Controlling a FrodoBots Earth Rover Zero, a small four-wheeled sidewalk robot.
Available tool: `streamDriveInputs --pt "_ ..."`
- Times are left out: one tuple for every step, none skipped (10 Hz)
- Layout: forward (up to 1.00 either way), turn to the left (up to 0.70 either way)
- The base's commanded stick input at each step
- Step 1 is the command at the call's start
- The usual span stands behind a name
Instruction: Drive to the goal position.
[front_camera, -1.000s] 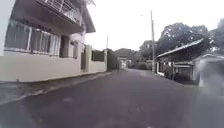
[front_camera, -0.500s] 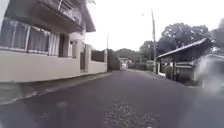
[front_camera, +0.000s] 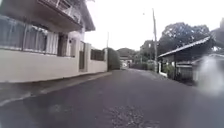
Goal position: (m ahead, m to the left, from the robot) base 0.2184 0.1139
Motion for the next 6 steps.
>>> streamDriveInputs --pt "0.5 -0.27" --pt "0.5 -0.17" --pt "0.5 -0.08" --pt "0.5 0.0" --pt "0.5 0.0" --pt "0.5 0.0"
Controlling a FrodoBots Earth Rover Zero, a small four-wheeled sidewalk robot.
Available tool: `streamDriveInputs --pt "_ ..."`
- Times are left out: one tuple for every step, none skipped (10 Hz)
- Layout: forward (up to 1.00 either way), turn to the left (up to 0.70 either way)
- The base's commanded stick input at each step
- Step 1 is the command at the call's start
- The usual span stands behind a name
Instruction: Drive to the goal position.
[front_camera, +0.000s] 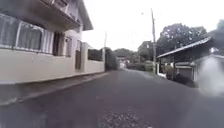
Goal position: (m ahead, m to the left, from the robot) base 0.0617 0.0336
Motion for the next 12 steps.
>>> streamDriveInputs --pt "0.5 0.0" --pt "0.5 -0.05" --pt "0.5 -0.14" --pt "0.5 -0.24" --pt "0.5 -0.33" --pt "0.5 -0.42" --pt "0.5 -0.5" --pt "0.5 -0.5" --pt "0.5 -0.5" --pt "0.5 -0.5" --pt "0.5 -0.5" --pt "0.5 -0.47"
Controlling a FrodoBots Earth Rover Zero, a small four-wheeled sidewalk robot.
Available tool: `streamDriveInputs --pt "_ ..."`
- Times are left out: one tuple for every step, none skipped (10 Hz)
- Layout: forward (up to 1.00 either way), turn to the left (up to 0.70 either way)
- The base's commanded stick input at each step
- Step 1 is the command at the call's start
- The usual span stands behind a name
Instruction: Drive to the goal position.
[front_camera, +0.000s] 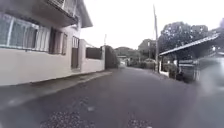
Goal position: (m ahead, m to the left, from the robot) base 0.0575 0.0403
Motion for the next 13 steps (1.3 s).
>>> streamDriveInputs --pt "0.5 -0.35" --pt "0.5 -0.23" --pt "0.5 -0.12" --pt "0.5 0.0" --pt "0.5 0.0" --pt "0.5 0.0" --pt "0.5 0.0" --pt "0.5 0.0" --pt "0.5 0.0" --pt "0.5 0.0" --pt "0.5 -0.09" --pt "0.5 -0.18" --pt "0.5 -0.28"
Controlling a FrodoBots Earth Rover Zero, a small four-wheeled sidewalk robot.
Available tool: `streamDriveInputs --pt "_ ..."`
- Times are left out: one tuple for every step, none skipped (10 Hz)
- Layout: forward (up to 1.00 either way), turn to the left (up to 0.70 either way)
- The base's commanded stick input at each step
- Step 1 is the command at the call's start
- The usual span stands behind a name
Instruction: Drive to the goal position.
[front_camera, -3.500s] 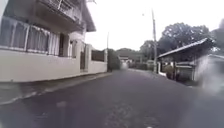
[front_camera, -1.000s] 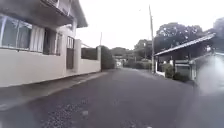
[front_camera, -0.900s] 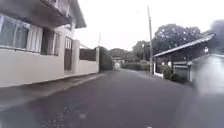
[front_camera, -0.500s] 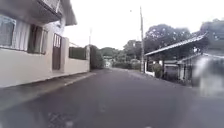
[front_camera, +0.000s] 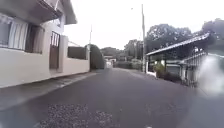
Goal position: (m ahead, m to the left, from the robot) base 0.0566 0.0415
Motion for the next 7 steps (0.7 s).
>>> streamDriveInputs --pt "0.5 -0.37" --pt "0.5 -0.46" --pt "0.5 -0.5" --pt "0.5 -0.5" --pt "0.5 -0.5" --pt "0.5 -0.5" --pt "0.5 -0.33"
